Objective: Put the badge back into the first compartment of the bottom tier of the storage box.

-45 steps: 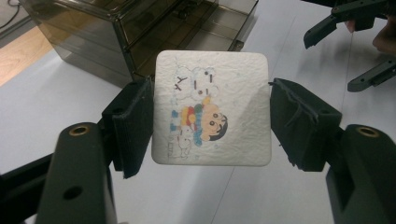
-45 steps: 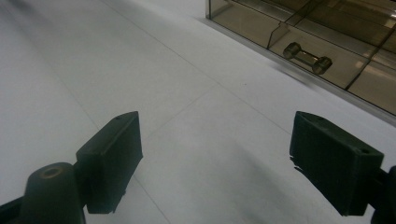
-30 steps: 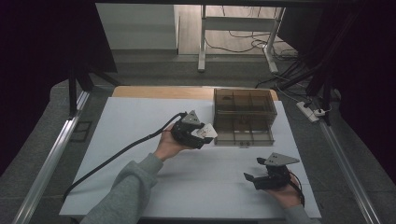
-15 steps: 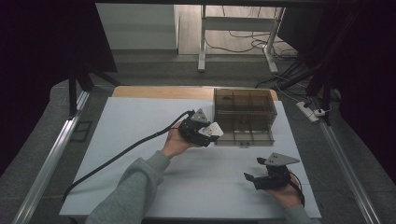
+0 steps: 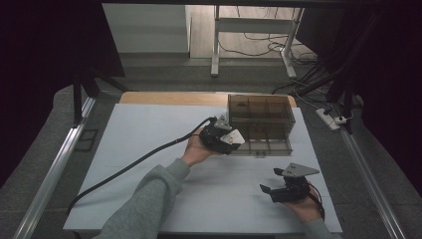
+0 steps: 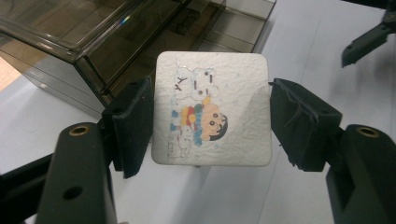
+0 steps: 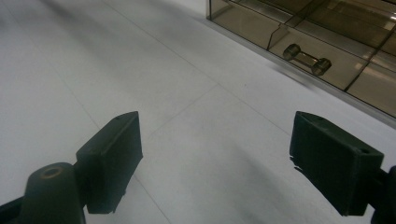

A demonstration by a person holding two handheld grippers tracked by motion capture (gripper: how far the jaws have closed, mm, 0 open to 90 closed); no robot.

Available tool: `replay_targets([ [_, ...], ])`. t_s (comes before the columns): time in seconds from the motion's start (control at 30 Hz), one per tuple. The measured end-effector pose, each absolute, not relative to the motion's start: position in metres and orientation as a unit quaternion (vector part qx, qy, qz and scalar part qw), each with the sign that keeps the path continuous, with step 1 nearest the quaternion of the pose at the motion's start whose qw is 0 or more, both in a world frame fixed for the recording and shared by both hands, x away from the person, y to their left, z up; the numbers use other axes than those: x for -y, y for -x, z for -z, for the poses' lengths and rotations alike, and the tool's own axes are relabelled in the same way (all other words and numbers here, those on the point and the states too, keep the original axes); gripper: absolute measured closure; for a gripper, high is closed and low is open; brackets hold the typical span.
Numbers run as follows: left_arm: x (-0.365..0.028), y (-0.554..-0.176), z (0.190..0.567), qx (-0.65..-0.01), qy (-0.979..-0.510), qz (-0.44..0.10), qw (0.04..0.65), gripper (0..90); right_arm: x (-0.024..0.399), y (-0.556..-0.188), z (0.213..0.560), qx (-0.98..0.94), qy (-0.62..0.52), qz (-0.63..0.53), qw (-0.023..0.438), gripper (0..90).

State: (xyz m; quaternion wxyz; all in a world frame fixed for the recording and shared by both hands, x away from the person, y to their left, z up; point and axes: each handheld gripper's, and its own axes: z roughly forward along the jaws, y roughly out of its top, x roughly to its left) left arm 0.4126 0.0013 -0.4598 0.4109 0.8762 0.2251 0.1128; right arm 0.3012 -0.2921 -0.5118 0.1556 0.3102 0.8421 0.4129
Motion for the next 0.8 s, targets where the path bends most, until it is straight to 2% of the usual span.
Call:
replay_targets([
  [0.8, 0.023, -0.442, 0.481, -0.224, -0.886, -0.097, 0.394, 32.5, 0.292, -0.302, 0.514, -0.843, -0.312, -0.410, 0.154, 17.0],
])
